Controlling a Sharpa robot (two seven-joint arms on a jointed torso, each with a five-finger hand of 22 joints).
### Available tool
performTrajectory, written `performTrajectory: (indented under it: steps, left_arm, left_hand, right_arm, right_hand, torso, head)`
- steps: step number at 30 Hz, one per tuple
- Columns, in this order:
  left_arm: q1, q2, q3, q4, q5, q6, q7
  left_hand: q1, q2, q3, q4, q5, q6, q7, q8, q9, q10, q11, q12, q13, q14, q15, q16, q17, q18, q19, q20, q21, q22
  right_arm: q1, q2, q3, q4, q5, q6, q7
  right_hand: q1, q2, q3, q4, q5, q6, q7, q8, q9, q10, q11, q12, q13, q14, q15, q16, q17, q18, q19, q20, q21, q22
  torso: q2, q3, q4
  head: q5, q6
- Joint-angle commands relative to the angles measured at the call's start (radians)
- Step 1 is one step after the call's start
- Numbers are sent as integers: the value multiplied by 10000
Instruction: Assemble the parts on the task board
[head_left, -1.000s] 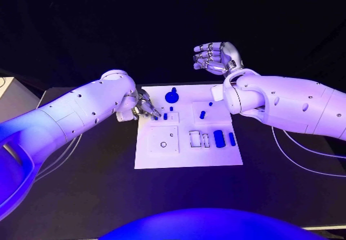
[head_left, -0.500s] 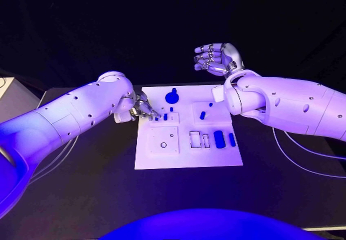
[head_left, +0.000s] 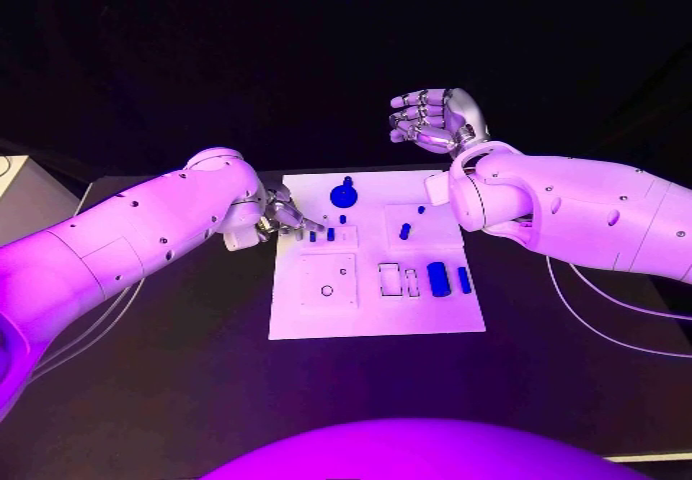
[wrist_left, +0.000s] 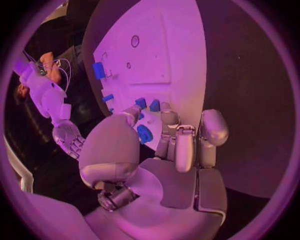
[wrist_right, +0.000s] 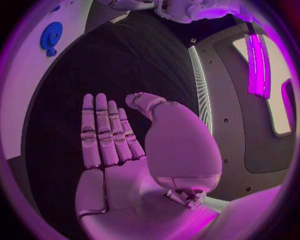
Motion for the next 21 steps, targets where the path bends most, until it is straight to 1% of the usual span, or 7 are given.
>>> performTrajectory:
  steps: [1,4,10,16,17,20,21]
  left_arm:
    - [-2,-84,75,205,512,-687,241]
    - [-12,-207,187,395,985,-1001,504]
    - [-54,-433,482,713,1920,-1549,1086]
    - [-78,-581,620,863,2087,-2457,2234]
    - [-86,-589,629,873,1951,-2638,2543]
    - [-117,-581,636,889,1402,-3077,3417]
    - [-130,-569,631,888,1178,-3250,3744]
  left_hand:
    - [-109,24,-128,-9,-35,-24,17,29,13,-21,-14,-86,-157,802,-42,-31,1906,-103,-20,5,-97,-108]
    - [-53,73,-337,-11,-35,-211,79,-50,10,-252,40,-260,-414,700,-4,-132,1646,-54,-219,23,-262,-394]
    - [421,341,-1219,-9,-35,-1217,571,-553,-123,-1819,502,-1173,-1703,-53,397,-775,163,249,-1521,329,-1350,-2091]
    - [1734,873,-1770,-15,-4,-1880,1017,-810,-356,-2997,974,-1657,-1993,-1949,843,-2153,-2599,647,-3366,752,-3068,-4315]
    - [3093,1173,-1123,-343,4,-2000,1083,-891,-487,-3504,973,-1982,-2198,-3232,912,-3141,-4246,653,-3645,840,-3442,-4511]
    - [4605,902,217,-381,-2,-2006,1162,-1210,-944,-4009,1100,-2645,-2724,-4119,978,-3861,-5297,690,-3801,926,-3924,-4801]
    - [5089,609,916,-444,-8,-1906,1237,-1381,-1210,-3957,1155,-2917,-2998,-4252,1004,-3974,-5533,686,-3755,913,-3976,-4841]
  right_arm:
    - [-12,-14,4,23,-18,148,80]
    - [-18,-26,4,24,-18,146,79]
    - [-28,-51,3,28,-18,147,78]
    - [-33,-82,3,40,-18,150,76]
    - [-33,-86,3,41,-18,152,74]
    - [-34,-95,3,42,-18,169,69]
    - [-34,-98,3,42,-18,180,67]
  right_hand:
    - [-59,-1,-23,-52,65,-50,351,-40,-9,1,43,-59,-8,-34,69,-44,-9,45,3,56,-38,-8]
    - [-53,3,-20,-59,70,-53,354,-43,-11,-2,45,-60,-17,-35,70,-52,-14,46,-1,57,-38,-20]
    - [-53,3,-20,-59,70,-53,354,-43,-11,-2,45,-60,-17,-35,70,-52,-14,46,-1,57,-38,-20]
    - [-53,3,-20,-59,70,-53,354,-43,-11,-2,45,-60,-17,-35,70,-52,-14,46,-1,57,-38,-20]
    - [-53,3,-20,-59,70,-53,354,-43,-11,-2,45,-60,-17,-35,70,-52,-14,46,-1,57,-38,-20]
    - [-53,3,-20,-59,70,-53,354,-43,-11,-2,45,-60,-17,-35,70,-52,-14,46,-1,57,-38,-20]
    - [-48,8,-16,-67,78,-56,357,-47,-13,-4,48,-62,-30,-36,73,-63,-20,47,-6,61,-37,-37]
  torso:
    - [10,5,-6]
    - [7,-1,-4]
    - [3,14,-4]
    - [4,17,2]
    - [4,17,2]
    - [-1,20,2]
    - [1,18,0]
  head:
    - [3,33]
    - [-5,51]
    - [-6,79]
    - [-33,140]
    - [-33,140]
    - [-46,168]
    - [-47,176]
